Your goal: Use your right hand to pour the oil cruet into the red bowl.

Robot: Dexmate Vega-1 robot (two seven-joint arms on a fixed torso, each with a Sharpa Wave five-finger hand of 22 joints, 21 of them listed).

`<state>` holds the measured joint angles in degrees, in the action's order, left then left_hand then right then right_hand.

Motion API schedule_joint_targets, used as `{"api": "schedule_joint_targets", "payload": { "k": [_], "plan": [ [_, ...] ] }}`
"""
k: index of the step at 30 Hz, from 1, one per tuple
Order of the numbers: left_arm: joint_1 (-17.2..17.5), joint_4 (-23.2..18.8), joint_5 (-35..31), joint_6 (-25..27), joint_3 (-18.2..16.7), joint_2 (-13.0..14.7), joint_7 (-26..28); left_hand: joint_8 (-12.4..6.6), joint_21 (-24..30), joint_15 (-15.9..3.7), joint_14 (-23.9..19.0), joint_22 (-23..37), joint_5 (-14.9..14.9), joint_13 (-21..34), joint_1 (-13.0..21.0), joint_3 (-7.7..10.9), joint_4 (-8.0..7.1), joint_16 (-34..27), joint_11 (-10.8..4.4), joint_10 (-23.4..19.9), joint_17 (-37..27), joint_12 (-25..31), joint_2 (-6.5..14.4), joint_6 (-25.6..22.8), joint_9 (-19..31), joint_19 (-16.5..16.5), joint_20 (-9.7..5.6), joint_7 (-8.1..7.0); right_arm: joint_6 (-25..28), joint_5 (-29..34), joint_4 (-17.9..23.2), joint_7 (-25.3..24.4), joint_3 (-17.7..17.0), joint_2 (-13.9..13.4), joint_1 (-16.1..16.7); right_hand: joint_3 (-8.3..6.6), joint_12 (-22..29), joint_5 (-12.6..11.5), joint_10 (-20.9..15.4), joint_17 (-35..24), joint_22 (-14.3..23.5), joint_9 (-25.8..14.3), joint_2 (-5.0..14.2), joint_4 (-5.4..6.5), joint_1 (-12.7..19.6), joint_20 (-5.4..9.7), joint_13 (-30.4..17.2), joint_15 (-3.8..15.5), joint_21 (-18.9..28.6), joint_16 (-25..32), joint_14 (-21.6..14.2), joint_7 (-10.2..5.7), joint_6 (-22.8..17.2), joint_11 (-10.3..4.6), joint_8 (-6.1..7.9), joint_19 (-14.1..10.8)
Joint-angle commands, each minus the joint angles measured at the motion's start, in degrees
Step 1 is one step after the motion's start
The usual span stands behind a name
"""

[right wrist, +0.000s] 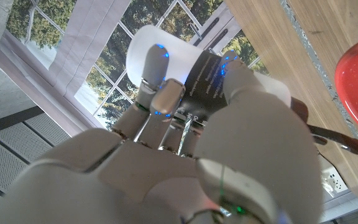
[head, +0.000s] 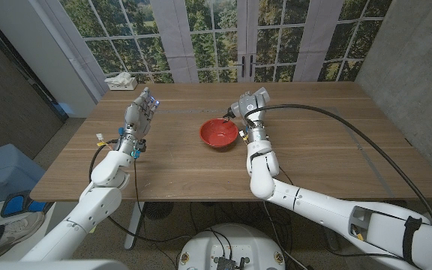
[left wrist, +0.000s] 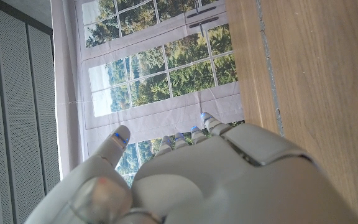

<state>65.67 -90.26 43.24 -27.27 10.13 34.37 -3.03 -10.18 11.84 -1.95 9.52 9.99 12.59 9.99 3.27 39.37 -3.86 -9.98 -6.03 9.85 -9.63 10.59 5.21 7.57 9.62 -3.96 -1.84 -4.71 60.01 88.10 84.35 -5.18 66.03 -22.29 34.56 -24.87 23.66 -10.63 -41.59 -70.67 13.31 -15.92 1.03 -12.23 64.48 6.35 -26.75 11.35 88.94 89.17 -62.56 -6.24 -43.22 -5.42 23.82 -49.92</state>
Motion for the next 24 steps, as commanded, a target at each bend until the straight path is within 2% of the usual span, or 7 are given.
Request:
{"api": "schedule_joint_targets", "payload": {
  "k": [1, 9, 10, 11, 12, 19, 24],
  "plan": [
    [-0.18, 0.4, 0.26, -0.33, 0.07, -0.19, -0.39, -0.22, -0.07, -5.16, 4.17, 0.13, 0.25, 0.13, -0.61, 0.34, 0.28, -0.13, 0.13, 3.13, -0.13, 0.19, 3.88, -0.01, 0.15, 0.17, -2.19, -0.33, -2.45, 4.33, 0.68, 2.52, -2.73, -0.06, 1.59, -3.73, -0.45, -1.19, -6.67, -0.17, 0.15, -0.17, 6.62, 1.92, 7.44, 6.22, -16.97, 1.06, -0.06, -0.14, -0.12, -3.66, -7.15, -5.54, 0.42, 0.16],
    [-0.18, 0.52, 0.28, -0.36, 0.08, -0.16, -0.5, -0.2, -0.12, -5.16, 4.23, 0.13, 0.24, 0.13, -0.57, 0.32, 0.35, -0.1, 0.08, 3.17, -0.1, 0.18, 3.87, 0.05, 0.16, 0.16, -2.2, -0.35, -4.58, 6.48, 1.57, 5.14, -4.25, -0.24, 2.22, -5.2, -1.17, -4.63, -8.29, -0.08, -0.73, -1.44, 4.71, 2.09, 8.35, 6.06, -17.44, 1.04, -0.25, -0.46, -0.12, -2.19, -9.63, -5.36, 1.81, -0.47],
    [-0.18, 0.54, 0.28, -0.39, 0.08, -0.18, -0.49, -0.21, -0.13, -5.15, 4.22, 0.13, 0.23, 0.13, -0.56, 0.3, 0.39, -0.1, 0.06, 3.14, -0.09, 0.19, 3.83, 0.02, 0.16, 0.16, -2.2, -0.34, -4.83, 6.33, 1.41, 4.26, -4.49, -0.17, 2.36, -4.7, -1.2, -5.2, -8.47, -0.02, -0.84, -1.96, 3.81, 2.64, 7.12, 5.98, -17.87, 1.05, -0.07, -0.51, -0.4, -2.0, -9.52, -5.2, 2.02, -0.7],
    [-0.17, 0.54, 0.33, -0.4, 0.06, -0.18, -0.51, -0.2, -0.13, -5.15, 4.22, 0.13, 0.23, 0.13, -0.55, 0.3, 0.4, -0.09, 0.06, 3.13, -0.08, 0.2, 3.83, 0.05, 0.16, 0.17, -2.22, -0.35, -1.42, 9.39, -4.07, 1.04, -4.23, 2.25, 1.57, -4.61, -1.12, -5.29, -8.64, -0.01, -0.95, -2.09, 3.67, 2.7, 6.92, 6.01, -18.02, 1.05, -0.14, -0.49, -0.49, -2.06, -9.53, -5.2, 2.09, -0.63],
    [-0.17, 0.55, 0.31, -0.44, 0.05, -0.2, -0.47, -0.2, -0.13, -5.21, 4.25, 0.13, 0.23, 0.13, -0.55, 0.29, 0.4, -0.09, 0.03, 3.19, -0.08, 0.17, 3.84, 0.05, 0.16, 0.16, -2.22, -0.32, -2.11, 12.98, -3.69, 5.19, -3.39, 1.2, 1.2, -4.18, -0.41, -5.46, -10.41, -0.02, -1.03, -2.53, 3.19, 2.78, 6.34, 6.09, -18.53, 1.06, -0.1, -0.38, -0.92, -1.83, -9.73, -5.19, 2.35, -0.67],
    [-0.17, 0.54, 0.29, -0.34, 0.02, -0.14, -0.4, -0.2, -0.18, -5.18, 4.25, 0.13, 0.2, 0.13, -0.49, 0.22, 0.53, -0.08, 0.05, 3.21, -0.05, 0.17, 3.84, 0.05, 0.15, 0.14, -2.19, -0.42, -6.56, 11.06, -0.73, 4.62, -4.56, -0.08, 1.91, -1.95, -0.46, -2.59, -17.82, -0.06, -1.22, -0.61, 0.55, 2.34, 7.22, 6.3, -15.67, 1.06, -0.26, 0.01, -2.69, -0.38, -17.15, -4.34, 4.05, -1.47],
    [-0.29, 0.65, 0.3, -0.3, 0.04, -0.15, -0.42, -0.21, -0.2, -5.24, 4.27, 0.13, 0.16, 0.13, -0.41, 0.13, 0.7, -0.06, -0.03, 3.19, 0.0, 0.18, 3.76, 0.04, 0.16, 0.16, -2.23, -0.51, -9.39, 11.47, 1.29, 8.18, -5.2, -1.0, 2.16, -1.65, -2.71, -0.02, -22.72, -0.04, -1.08, 2.56, -2.24, 2.03, 10.77, 6.46, -10.64, 1.11, -0.79, -0.17, -3.89, 2.56, -22.85, -1.48, 4.18, -2.67]
  ]
}}
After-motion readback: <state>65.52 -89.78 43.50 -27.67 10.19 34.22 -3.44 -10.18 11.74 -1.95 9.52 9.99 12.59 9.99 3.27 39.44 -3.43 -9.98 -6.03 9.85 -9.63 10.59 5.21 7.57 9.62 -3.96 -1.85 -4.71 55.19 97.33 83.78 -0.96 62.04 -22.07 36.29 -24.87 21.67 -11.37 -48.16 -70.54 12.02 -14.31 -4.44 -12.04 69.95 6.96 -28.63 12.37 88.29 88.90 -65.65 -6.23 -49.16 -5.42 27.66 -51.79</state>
